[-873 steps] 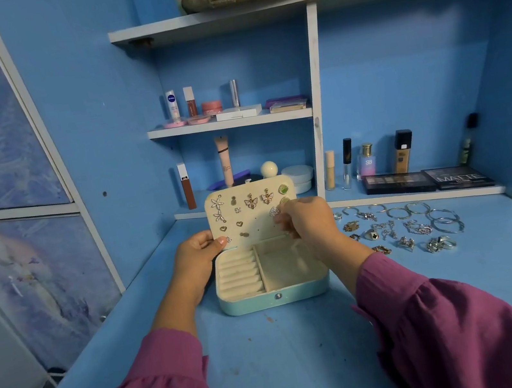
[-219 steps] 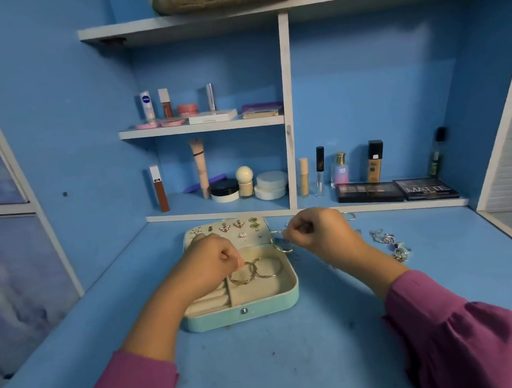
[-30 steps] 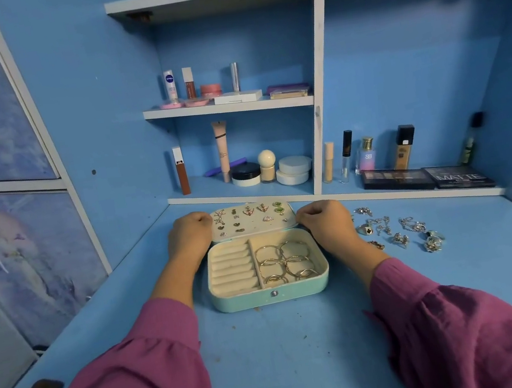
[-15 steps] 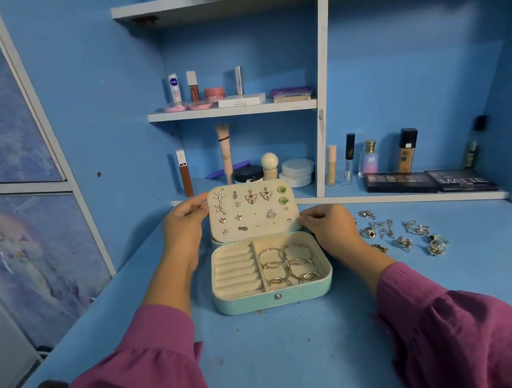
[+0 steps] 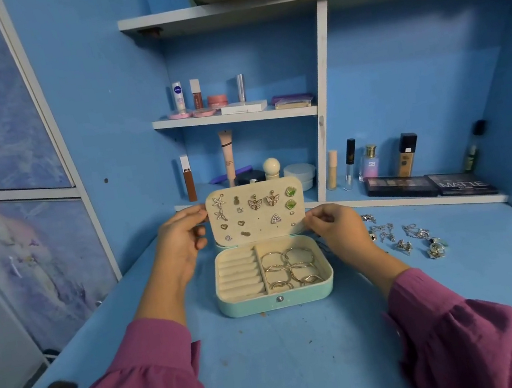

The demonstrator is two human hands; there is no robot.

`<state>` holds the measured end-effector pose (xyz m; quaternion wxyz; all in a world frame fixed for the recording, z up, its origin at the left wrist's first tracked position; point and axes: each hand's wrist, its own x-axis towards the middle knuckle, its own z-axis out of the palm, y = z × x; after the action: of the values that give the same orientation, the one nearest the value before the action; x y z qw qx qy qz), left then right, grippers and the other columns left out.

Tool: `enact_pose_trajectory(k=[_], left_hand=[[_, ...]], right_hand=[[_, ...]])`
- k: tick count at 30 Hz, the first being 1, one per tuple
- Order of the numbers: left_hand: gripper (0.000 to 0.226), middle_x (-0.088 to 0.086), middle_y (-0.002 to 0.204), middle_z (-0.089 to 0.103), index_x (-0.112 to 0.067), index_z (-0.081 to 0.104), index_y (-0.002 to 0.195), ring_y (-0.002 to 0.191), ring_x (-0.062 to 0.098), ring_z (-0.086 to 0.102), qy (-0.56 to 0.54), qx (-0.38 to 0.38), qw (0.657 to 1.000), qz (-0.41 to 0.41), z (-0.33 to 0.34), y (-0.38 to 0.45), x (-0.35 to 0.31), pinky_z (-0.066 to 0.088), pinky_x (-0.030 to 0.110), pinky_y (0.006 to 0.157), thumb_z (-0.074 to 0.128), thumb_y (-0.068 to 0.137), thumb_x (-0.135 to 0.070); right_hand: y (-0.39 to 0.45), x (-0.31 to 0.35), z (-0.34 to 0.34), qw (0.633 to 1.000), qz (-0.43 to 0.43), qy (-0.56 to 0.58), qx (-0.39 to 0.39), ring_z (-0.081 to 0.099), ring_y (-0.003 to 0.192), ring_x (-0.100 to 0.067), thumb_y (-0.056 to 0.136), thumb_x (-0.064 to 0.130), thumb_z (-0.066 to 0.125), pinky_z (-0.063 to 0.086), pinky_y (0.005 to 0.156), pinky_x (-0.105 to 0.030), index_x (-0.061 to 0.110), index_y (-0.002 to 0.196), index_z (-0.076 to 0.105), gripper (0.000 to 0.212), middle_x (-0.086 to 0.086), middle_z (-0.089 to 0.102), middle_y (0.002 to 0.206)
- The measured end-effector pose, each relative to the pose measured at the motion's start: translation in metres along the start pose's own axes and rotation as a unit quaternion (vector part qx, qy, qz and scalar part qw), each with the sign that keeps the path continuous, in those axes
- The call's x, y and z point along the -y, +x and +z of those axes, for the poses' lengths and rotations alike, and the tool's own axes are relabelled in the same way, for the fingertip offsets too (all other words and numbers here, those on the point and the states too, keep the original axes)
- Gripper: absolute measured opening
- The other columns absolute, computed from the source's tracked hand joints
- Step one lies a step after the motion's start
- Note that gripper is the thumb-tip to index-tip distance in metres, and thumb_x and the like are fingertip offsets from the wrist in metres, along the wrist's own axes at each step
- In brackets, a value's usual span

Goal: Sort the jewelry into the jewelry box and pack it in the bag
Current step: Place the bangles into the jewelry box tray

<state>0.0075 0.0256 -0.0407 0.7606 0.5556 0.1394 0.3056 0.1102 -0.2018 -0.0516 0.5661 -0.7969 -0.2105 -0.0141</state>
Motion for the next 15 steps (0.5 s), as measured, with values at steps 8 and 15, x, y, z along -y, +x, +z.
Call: enact_pose_trajectory(k=[8,15], left_hand=[[0.020,0.001,0.061,0.067,-0.005,0.067,0.086,0.051,0.011,0.040,0.050,-0.009,0.999,-0.014,0.001,-0.003,0.002,0.025,0.019,0.040,0.049,0.086,0.004],[0.015,0.002,0.070,0.066,-0.009,0.070,0.089,0.054,0.012,0.043,0.107,-0.019,0.994,-0.016,-0.004,-0.001,0.005,0.030,0.019,0.043,0.057,0.088,-0.002]], right_hand=[[-0.006,0.002,-0.011,0.999,0.004,0.007,0.039,0.061,0.072,-0.016,0.089,0.018,0.064,0.054,0.070,-0.033,0.027,0.075,0.067,0.017,0.007,0.070,0.076],[-0.009,0.002,-0.020,0.997,0.016,0.021,0.072,0.052,0.062,-0.007,0.086,0.011,0.067,0.044,0.058,-0.019,0.017,0.081,0.073,0.010,0.005,0.066,0.071]])
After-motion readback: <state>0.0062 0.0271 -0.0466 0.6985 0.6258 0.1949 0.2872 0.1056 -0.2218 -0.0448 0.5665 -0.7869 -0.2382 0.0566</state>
